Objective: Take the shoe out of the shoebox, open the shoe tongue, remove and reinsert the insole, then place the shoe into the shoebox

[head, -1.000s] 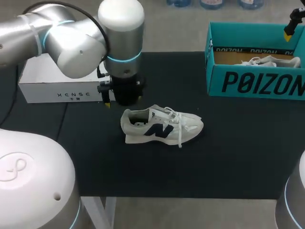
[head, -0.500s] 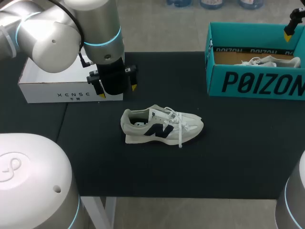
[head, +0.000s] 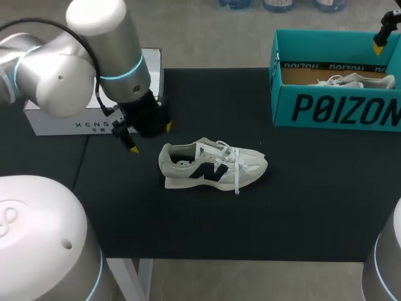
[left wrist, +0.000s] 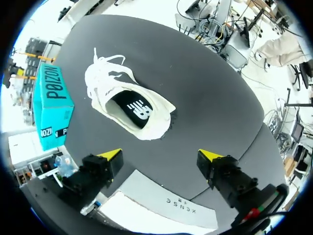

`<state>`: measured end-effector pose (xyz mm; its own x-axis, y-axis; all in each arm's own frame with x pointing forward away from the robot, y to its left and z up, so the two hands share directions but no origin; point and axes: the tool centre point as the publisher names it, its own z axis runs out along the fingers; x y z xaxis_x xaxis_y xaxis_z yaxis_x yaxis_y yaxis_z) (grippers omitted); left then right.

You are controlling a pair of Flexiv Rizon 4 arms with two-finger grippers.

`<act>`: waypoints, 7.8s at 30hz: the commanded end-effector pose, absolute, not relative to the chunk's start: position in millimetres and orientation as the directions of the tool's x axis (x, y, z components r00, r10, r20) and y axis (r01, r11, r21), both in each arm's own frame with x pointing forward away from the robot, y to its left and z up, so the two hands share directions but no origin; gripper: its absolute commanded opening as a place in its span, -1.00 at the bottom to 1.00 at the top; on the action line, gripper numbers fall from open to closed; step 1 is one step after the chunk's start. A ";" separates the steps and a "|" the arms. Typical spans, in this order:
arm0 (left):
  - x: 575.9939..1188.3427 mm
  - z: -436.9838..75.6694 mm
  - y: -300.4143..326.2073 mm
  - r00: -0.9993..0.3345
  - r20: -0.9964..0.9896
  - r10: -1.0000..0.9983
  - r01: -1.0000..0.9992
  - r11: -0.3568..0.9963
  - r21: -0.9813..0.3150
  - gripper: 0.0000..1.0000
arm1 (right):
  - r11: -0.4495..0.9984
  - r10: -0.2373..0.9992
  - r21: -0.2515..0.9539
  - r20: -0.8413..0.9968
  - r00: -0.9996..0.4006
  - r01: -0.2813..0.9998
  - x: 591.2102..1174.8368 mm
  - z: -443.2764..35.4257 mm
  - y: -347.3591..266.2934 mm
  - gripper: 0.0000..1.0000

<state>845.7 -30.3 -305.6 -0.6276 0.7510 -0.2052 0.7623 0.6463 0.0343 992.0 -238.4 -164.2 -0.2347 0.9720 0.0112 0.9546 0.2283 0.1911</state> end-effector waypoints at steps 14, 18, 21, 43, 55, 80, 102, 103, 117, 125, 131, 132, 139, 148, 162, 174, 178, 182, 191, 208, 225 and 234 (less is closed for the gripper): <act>840.5 -311.4 -23.9 -0.819 -0.325 0.473 0.530 0.840 -0.113 1.00 | 0.229 0.972 0.193 0.012 -0.235 0.954 991.5 -164.7 -238.7 1.00; 839.1 -316.1 -19.6 -0.881 -0.310 0.358 0.432 0.876 -0.216 1.00 | 0.229 0.972 0.193 0.012 -0.235 0.954 991.5 -164.7 -238.7 1.00; 836.0 -322.7 -12.7 -0.933 -0.304 0.191 0.285 0.909 -0.304 1.00 | 0.229 0.972 0.193 0.012 -0.235 0.954 991.5 -164.7 -238.7 1.00; 829.9 -328.3 -5.6 -0.976 -0.182 0.121 0.211 0.739 -0.639 1.00 | 0.229 0.972 0.193 0.012 -0.235 0.954 991.5 -164.7 -238.7 1.00; 827.2 -343.9 -8.6 -0.991 -0.008 -0.133 -0.077 0.618 -0.783 1.00 | 0.229 0.972 0.193 0.012 -0.235 0.954 991.5 -164.7 -238.7 1.00; 827.4 -401.0 -51.6 -0.987 0.056 -0.153 -0.130 0.531 -0.837 1.00 | 0.229 0.972 0.193 0.012 -0.235 0.954 991.5 -164.7 -238.7 1.00; 847.0 -424.2 -71.0 -0.998 0.023 -0.062 -0.050 0.493 -0.869 1.00 | 0.229 0.972 0.193 0.012 -0.235 0.954 991.5 -164.7 -238.7 1.00; 846.3 -423.4 -72.5 -0.998 0.025 -0.050 -0.046 0.484 -0.874 1.00 | 0.229 0.972 0.193 0.012 -0.235 0.954 991.5 -164.7 -238.7 1.00; 841.7 -429.2 -89.7 -0.998 0.067 -0.002 -0.061 0.449 -0.891 1.00 | 0.229 0.972 0.193 0.012 -0.235 0.954 991.5 -164.7 -238.7 1.00; 846.3 -433.8 -92.1 -0.998 0.056 -0.008 -0.054 0.449 -0.892 0.67 | 0.229 0.972 0.193 0.012 -0.235 0.954 991.5 -164.7 -238.7 1.00; 851.0 -433.1 -91.0 -0.999 0.030 0.013 -0.020 0.474 -0.880 -1.00 | 0.229 0.972 0.193 0.012 -0.235 0.954 991.5 -164.7 -238.7 1.00; 852.0 -432.2 -90.5 -1.000 0.026 0.014 -0.016 0.477 -0.879 -1.00 | 0.229 0.972 0.193 0.012 -0.235 0.954 991.5 -164.7 -238.7 1.00; 855.8 -429.0 -90.0 -1.000 0.006 0.004 -0.003 0.487 -0.873 -1.00 | 0.229 0.972 0.193 0.012 -0.235 0.954 991.5 -164.7 -238.7 1.00; 855.8 -429.0 -90.0 -1.000 0.006 0.004 -0.003 0.487 -0.873 -1.00 | 0.229 0.972 0.193 0.012 -0.235 0.954 991.5 -164.7 -238.7 1.00; 855.8 -429.0 -90.0 -1.000 0.006 0.004 -0.003 0.487 -0.873 -1.00 | 0.091 0.996 0.192 -0.021 -0.089 0.977 976.0 -160.3 -200.0 1.00; 855.8 -429.0 -90.0 -1.000 0.006 0.004 -0.003 0.487 -0.873 -1.00 | -0.086 0.991 0.116 0.114 0.073 0.990 920.9 -198.8 -113.3 1.00; 855.8 -429.0 -90.0 -1.000 0.006 0.004 -0.003 0.487 -0.873 -1.00 | -0.051 0.989 0.066 0.141 0.041 0.997 902.1 -227.5 -73.0 1.00; 855.8 -429.0 -90.0 -1.000 0.006 0.004 -0.003 0.487 -0.873 -1.00 | -0.054 0.993 0.047 0.109 0.049 0.997 883.8 -247.0 -40.3 1.00; 855.8 -429.0 -90.0 -1.000 0.006 0.004 -0.003 0.487 -0.873 -1.00 | -0.041 0.982 0.015 0.184 0.038 0.999 857.1 -264.7 -4.9 1.00; 855.8 -429.0 -90.0 -1.000 0.006 0.004 -0.003 0.487 -0.873 -1.00 | -0.130 0.983 0.052 0.134 0.122 0.990 843.3 -265.8 36.5 1.00; 855.8 -429.0 -90.0 -1.000 0.006 0.004 -0.003 0.487 -0.873 -1.00 | -0.234 0.972 0.129 0.047 0.230 0.964 803.6 -249.8 128.3 1.00; 855.8 -429.0 -90.0 -1.000 0.006 0.004 -0.003 0.487 -0.873 -1.00 | -0.126 0.991 0.162 -0.011 0.130 0.979 793.4 -265.9 184.9 1.00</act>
